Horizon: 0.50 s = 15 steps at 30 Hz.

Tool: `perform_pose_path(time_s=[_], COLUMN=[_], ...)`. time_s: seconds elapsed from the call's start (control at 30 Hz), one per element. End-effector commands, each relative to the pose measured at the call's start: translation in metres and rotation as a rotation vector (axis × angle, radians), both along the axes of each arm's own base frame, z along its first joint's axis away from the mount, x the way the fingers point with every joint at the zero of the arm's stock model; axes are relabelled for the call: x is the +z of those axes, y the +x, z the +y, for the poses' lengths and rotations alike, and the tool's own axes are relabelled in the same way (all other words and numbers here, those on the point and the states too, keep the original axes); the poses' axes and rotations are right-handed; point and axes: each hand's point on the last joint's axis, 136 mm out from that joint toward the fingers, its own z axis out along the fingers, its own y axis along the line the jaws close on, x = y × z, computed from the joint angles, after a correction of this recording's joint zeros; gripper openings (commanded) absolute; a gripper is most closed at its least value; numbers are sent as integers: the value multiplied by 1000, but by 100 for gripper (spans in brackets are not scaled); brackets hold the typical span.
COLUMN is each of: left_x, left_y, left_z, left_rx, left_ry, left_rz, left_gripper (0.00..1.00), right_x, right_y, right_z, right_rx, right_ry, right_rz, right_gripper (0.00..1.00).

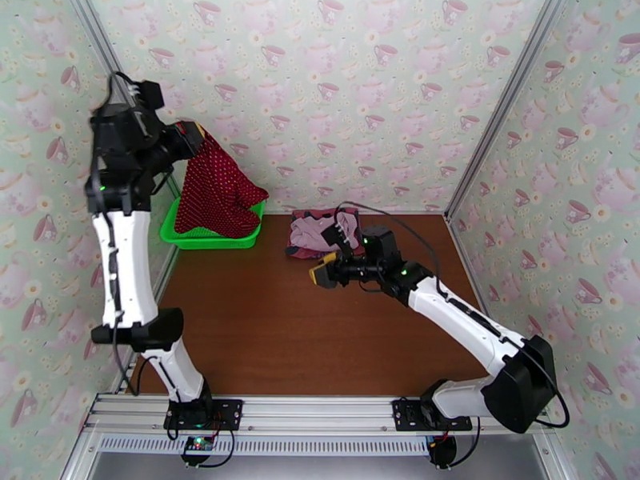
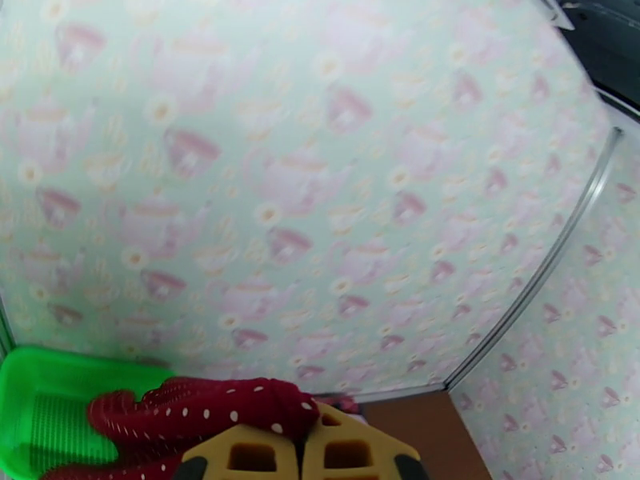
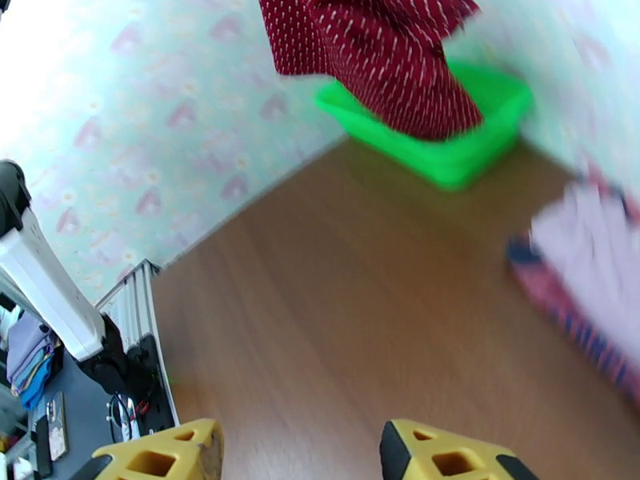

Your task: Fold and stack the mixed laundry pile

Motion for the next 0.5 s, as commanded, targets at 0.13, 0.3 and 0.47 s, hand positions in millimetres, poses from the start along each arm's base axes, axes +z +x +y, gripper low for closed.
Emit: perform_pose_path(time_s=[0.13,0.3,0.47], left_x=[49,47,28], left_y=[-59,-82,-101], left_z=[-28,-52,-77], left_rx=[-153,-264,-332], left_ry=[-58,-79,-67], left_rz=[-125,-98,-59], left_gripper=[0,0,0], right_x=[83,119,121], right_y=[4,-6,-28], right_z=[17,11,31], right_rx=[75,85,126], right_ry=[107,69,26], right_rz=[-75,-80,-33], right_gripper=[57,60,65])
